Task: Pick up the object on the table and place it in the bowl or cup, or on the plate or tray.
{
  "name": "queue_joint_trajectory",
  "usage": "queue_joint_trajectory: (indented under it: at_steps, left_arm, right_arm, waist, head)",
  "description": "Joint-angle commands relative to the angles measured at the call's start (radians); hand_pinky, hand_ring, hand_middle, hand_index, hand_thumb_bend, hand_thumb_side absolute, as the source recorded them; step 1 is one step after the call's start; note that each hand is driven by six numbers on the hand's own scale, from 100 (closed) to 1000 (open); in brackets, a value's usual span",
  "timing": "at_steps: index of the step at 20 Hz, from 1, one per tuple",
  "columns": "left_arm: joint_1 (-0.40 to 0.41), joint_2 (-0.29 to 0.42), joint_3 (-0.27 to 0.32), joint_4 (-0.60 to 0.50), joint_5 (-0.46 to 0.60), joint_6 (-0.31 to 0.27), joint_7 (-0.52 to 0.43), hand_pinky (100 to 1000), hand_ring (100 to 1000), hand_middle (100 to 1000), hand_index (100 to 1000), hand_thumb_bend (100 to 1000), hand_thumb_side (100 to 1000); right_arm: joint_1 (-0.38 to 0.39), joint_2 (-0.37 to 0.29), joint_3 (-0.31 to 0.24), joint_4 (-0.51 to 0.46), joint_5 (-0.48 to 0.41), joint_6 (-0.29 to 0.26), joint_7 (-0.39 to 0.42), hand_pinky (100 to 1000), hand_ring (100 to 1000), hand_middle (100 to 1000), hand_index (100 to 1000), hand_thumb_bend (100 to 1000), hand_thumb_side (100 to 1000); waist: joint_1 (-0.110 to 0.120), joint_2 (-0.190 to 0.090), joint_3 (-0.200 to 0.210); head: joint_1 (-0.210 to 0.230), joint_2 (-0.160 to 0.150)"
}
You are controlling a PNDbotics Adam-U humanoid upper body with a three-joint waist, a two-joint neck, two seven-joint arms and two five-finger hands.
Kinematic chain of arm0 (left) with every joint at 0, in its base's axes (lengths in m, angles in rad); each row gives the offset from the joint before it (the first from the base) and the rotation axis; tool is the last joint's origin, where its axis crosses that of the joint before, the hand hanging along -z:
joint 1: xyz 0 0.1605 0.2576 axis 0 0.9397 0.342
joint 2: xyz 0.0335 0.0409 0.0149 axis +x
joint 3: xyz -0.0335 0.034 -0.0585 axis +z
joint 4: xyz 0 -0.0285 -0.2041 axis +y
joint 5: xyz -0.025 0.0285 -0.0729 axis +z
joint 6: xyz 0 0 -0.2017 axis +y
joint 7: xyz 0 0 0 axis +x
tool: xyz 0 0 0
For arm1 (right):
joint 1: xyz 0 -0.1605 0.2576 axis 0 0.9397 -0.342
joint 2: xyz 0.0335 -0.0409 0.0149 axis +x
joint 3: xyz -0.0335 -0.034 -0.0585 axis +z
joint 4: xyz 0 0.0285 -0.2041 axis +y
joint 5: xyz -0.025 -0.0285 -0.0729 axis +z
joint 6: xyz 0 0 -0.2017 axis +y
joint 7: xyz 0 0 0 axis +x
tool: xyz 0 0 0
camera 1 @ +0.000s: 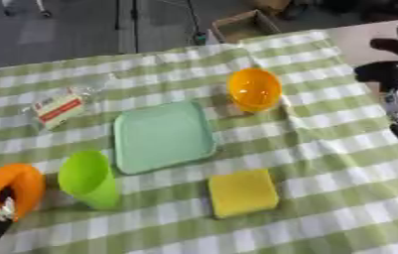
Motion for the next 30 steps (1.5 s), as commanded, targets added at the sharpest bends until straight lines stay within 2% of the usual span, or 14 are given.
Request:
queue_joint_trajectory:
  at_steps: [1,2,3,4,8,13,16,21,25,30]
  left_arm:
    - [-0.019,0.035,0.004,-0.061,0.075,0.018,0.044,185,534,412,447,100,205]
    - [-0.023,0.042,0.004,-0.078,0.092,0.025,0.042,185,534,412,447,100,205]
    - [-0.025,0.047,0.005,-0.093,0.105,0.031,0.038,218,531,423,458,100,711]
    - [-0.045,0.07,0.01,-0.127,0.12,0.039,0.035,218,531,418,458,100,205]
    - [-0.117,0.163,0.008,-0.247,0.173,0.077,-0.008,245,514,422,471,100,155]
    - [-0.206,0.241,-0.029,-0.272,0.232,0.064,-0.046,263,526,440,494,100,100]
    - [-0.332,0.332,-0.145,-0.205,0.343,-0.009,-0.173,263,551,451,505,100,100]
    - [-0.453,0.413,-0.237,-0.086,0.48,-0.123,-0.351,278,568,459,513,100,100]
    - [-0.529,0.453,-0.316,-0.013,0.478,-0.202,-0.475,305,571,463,525,100,100]
    - [-0.598,0.443,-0.382,0.074,0.405,-0.291,-0.574,356,587,450,567,140,100]
  right_arm:
    - [-0.009,-0.019,-0.003,-0.025,0.001,-0.003,0.0,701,694,835,1000,100,500]
    - [-0.009,-0.019,-0.003,-0.025,0.001,-0.003,0.0,701,694,835,1000,100,500]
    - [-0.009,-0.019,-0.003,-0.025,0.001,-0.003,0.0,701,694,836,1000,100,507]
    - [-0.007,-0.02,-0.002,-0.025,0.001,-0.002,0.0,701,694,836,1000,100,500]
    - [-0.006,-0.02,-0.001,-0.025,0.0,-0.001,0.001,701,695,836,1000,100,499]
    - [-0.005,-0.021,0.002,-0.025,-0.002,0.0,0.004,702,696,836,1000,100,495]
    - [-0.012,-0.021,0.015,-0.025,-0.009,-0.001,0.014,702,696,837,1000,100,494]
    - [-0.021,-0.025,0.026,-0.025,-0.021,-0.001,0.028,702,696,837,1000,100,490]
    - [-0.026,-0.028,0.033,-0.025,-0.028,-0.002,0.037,702,696,837,1000,100,492]
    - [-0.029,-0.031,0.037,-0.025,-0.033,-0.002,0.044,702,696,837,1000,100,493]
  waist:
    - [-0.018,-0.105,0.001]
    - [-0.018,-0.105,0.001]
    - [-0.018,-0.105,0.001]
    - [-0.017,-0.107,0.002]
    - [-0.016,-0.114,0.0]
    - [-0.016,-0.118,-0.006]
    - [-0.013,-0.125,-0.038]
    - [-0.007,-0.13,-0.07]
    - [0.0,-0.131,-0.091]
    - [0.007,-0.133,-0.108]
  head:
    - [-0.001,-0.006]
    - [-0.001,-0.006]
    - [-0.001,-0.006]
    - [-0.001,-0.005]
    - [0.002,-0.002]
    - [0.006,0.001]
    - [0.02,-0.001]
    - [0.03,-0.004]
    - [0.035,-0.006]
    - [0.04,-0.007]
